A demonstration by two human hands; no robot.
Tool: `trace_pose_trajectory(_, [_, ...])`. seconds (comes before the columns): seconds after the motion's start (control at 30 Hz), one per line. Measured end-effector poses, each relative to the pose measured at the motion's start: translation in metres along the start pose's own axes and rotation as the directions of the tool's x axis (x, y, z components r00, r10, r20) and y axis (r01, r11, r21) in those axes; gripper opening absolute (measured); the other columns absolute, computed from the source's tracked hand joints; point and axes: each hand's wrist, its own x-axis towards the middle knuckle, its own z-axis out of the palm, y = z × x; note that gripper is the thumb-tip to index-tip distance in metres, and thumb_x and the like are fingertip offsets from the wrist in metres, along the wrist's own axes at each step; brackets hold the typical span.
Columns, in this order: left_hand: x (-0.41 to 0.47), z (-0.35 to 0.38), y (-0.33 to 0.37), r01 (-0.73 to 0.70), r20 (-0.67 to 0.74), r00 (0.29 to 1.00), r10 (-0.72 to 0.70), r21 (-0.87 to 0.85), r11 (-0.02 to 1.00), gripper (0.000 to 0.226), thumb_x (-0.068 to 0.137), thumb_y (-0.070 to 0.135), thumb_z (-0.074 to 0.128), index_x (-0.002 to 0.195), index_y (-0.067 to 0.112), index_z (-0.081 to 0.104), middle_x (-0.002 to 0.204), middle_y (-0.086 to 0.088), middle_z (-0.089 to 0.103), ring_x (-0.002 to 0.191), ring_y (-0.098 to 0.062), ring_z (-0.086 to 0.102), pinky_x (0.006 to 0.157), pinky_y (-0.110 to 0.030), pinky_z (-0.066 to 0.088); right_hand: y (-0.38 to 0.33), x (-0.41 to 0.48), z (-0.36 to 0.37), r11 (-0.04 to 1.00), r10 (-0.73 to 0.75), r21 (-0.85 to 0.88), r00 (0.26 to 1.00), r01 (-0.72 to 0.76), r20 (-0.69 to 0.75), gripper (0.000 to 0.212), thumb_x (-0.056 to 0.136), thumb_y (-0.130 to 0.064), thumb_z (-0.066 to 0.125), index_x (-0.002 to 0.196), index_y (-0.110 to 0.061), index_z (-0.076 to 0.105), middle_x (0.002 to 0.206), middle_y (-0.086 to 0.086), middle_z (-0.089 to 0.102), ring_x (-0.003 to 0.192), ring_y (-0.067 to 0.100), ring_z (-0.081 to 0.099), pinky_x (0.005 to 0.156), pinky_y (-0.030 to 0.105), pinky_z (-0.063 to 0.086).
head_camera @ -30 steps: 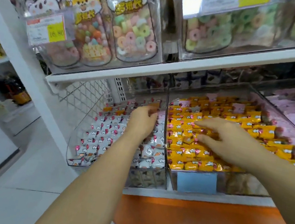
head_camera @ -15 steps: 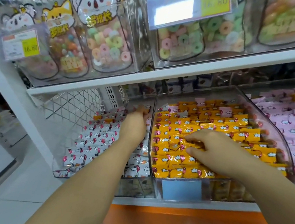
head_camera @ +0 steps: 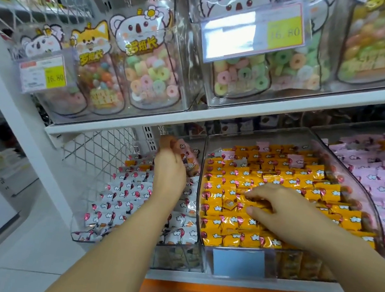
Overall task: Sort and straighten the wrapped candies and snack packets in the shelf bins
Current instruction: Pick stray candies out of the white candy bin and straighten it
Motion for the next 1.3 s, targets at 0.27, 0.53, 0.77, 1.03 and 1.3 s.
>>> trace_pose_trajectory(0.27, [-0.063,-0.028,0.015,-0.2,-0.164,0.975,0.152,-0.337,0.92,0.025,0.101,0.014,0.031,0.096,0.038,0.039,0.112,0.017,0.051,0.105,0.002,0.052,0.086,-0.028,0.046,-0.004,-0.005,-0.002,0.999,-0.028,0.019,0.995,0.03,-0.1,0.044,0.093,-0.036,0.052,0.136,-0.034,0.043,0.14,-0.012,0.043,0.13,0.007,0.037,0.105,0.024,0.033])
trace_pose_trajectory(0.53, [-0.081,-0.033,0.063,-0.343,-0.118,0.938,0.327,-0.461,0.818,0.023,0.099,0.016,0.034,0.1,0.037,0.044,0.107,0.019,0.058,0.107,-0.012,0.059,0.091,-0.026,0.046,-0.022,-0.025,-0.014,0.975,-0.104,0.158,0.947,0.158,-0.303,0.064,0.087,-0.039,0.06,0.143,-0.037,0.028,0.144,-0.018,0.035,0.128,-0.002,0.032,0.102,0.019,0.029])
trace_pose_trajectory(0.77, [-0.093,-0.006,0.107,-0.235,-0.044,0.965,0.258,-0.579,0.781,0.019,0.098,0.029,0.035,0.094,0.043,0.047,0.103,0.005,0.06,0.1,-0.021,0.062,0.087,-0.042,0.05,-0.009,-0.052,-0.035,0.944,-0.104,0.251,0.915,0.215,-0.391,0.055,0.084,-0.042,0.062,0.135,-0.033,0.043,0.122,-0.023,0.051,0.09,-0.021,0.047,0.073,-0.002,0.036])
trace_pose_trajectory(1.03, [-0.129,0.041,0.157,-0.162,0.084,0.958,0.276,-0.632,0.758,0.016,0.101,0.014,0.039,0.094,0.025,0.048,0.09,0.008,0.056,0.079,0.002,0.052,0.071,-0.013,0.042,0.053,-0.094,-0.062,0.969,0.04,0.238,0.897,0.073,-0.439,0.036,0.079,-0.04,0.067,0.113,-0.031,0.062,0.099,-0.016,0.067,0.089,0.003,0.06,0.075,0.028,0.05])
trace_pose_trajectory(1.3, [-0.139,0.093,0.194,-0.09,0.289,0.894,0.344,-0.634,0.768,0.039,0.099,0.013,0.043,0.124,0.041,0.034,0.135,0.011,0.042,0.116,0.004,0.049,0.089,-0.008,0.041,0.104,-0.115,-0.098,0.95,0.27,0.301,0.699,-0.082,-0.662,0.029,0.08,-0.036,0.067,0.106,-0.024,0.065,0.09,-0.005,0.068,0.083,0.015,0.06,0.072,0.033,0.047])
